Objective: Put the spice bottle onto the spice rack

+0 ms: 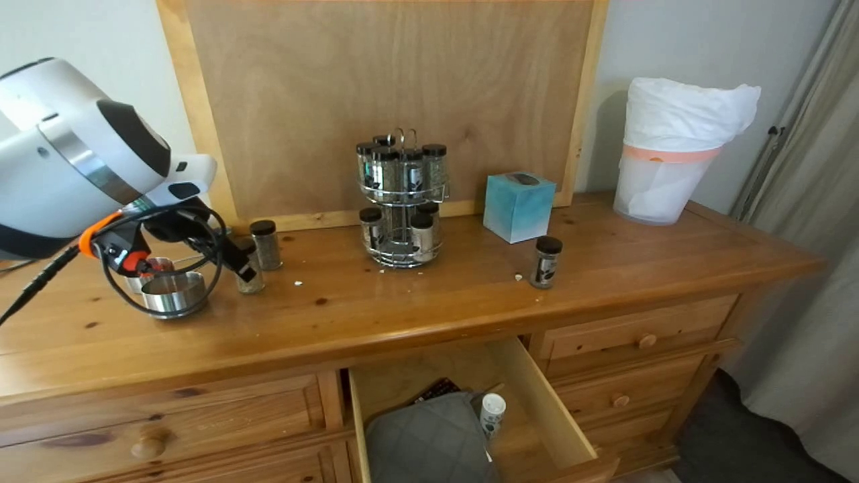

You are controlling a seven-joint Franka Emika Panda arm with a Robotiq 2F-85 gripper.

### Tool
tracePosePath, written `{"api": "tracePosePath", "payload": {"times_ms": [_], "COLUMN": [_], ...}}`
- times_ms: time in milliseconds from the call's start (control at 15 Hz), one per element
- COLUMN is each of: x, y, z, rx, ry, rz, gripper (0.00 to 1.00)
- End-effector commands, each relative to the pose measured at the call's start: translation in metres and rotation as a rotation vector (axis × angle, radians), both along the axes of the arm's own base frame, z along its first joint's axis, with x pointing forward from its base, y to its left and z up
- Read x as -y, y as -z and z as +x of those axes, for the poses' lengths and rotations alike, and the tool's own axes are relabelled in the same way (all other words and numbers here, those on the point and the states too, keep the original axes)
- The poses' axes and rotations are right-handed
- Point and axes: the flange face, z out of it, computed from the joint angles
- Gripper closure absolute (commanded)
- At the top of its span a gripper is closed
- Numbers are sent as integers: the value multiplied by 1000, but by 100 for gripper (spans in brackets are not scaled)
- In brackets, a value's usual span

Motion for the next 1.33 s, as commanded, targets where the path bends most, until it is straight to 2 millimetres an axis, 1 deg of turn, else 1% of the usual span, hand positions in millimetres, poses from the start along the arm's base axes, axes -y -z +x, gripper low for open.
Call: {"api": "tracePosePath", "payload": {"times_ms": [0,267,333,400,533,933,1000,1133,1267], "x": [0,0,0,0,-1,-2,-2,3,14], "y": [0,-1,-1,-1,2,9,6,-5,-13], "z": [1,0,0,0,-1,-5,-6,-8,-9], "rx": [50,96,109,117,130,149,156,189,216], "ry": [13,21,25,29,33,38,40,49,73], "rz": [-20,-44,-50,-56,-63,-70,-74,-89,-113], "gripper": [0,0,3,26,29,73,77,77,77]}}
